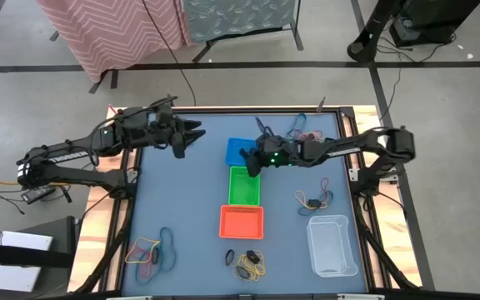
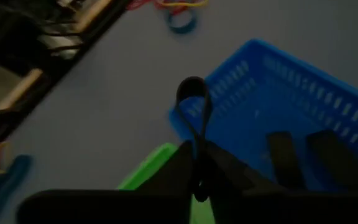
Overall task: Sort rubber bands into baskets
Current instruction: Put the black rubber band into the blue bin
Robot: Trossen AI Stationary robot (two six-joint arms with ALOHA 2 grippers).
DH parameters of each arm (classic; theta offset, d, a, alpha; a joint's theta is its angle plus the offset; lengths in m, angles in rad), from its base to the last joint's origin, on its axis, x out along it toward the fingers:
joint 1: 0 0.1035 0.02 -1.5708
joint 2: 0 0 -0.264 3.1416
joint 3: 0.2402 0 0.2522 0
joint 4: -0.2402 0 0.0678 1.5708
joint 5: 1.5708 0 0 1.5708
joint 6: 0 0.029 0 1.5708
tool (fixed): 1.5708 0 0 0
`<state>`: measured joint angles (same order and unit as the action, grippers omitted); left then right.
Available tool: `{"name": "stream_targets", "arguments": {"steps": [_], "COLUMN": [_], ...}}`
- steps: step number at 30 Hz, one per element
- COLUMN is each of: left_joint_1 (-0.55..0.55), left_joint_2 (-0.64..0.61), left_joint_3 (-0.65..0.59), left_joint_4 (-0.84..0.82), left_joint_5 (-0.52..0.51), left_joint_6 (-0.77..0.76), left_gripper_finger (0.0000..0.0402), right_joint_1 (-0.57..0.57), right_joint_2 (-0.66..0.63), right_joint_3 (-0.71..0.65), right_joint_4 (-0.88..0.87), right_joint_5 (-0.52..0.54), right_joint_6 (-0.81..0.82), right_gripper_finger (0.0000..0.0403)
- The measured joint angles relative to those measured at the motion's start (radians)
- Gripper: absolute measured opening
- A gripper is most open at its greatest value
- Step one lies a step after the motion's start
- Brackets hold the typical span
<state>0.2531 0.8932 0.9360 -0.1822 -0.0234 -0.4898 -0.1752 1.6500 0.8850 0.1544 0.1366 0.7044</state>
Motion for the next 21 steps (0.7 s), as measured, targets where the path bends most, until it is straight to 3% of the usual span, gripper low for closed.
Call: {"name": "stream_targets", "arguments": {"steps": [4, 8, 13, 17, 21], "left_joint_1": [0.0, 0.0, 0.0, 0.0, 0.0], "left_joint_2": [-0.002, -0.006, -0.003, -0.003, -0.003], "left_joint_3": [0.0, 0.0, 0.0, 0.0, 0.0], "left_joint_4": [0.009, 0.009, 0.011, 0.013, 0.012], "left_joint_5": [0.071, 0.074, 0.075, 0.075, 0.075], "left_joint_6": [0.006, 0.01, 0.012, 0.013, 0.014], "left_gripper_finger": [0.0232, 0.0232, 0.0232, 0.0232, 0.0232], "right_joint_1": [-0.011, -0.019, -0.037, -0.037, -0.039], "right_joint_2": [0.021, -0.004, -0.006, -0.002, -0.016], "right_joint_3": [-0.001, 0.0, 0.001, 0.0, -0.001], "right_joint_4": [0.003, 0.003, -0.016, -0.051, -0.014], "right_joint_5": [0.044, 0.086, -0.004, -0.004, -0.042], "right_joint_6": [-0.052, -0.101, -0.098, -0.101, -0.072], "right_gripper_finger": [0.0125, 0.0198, 0.0271, 0.0302, 0.0307]}}
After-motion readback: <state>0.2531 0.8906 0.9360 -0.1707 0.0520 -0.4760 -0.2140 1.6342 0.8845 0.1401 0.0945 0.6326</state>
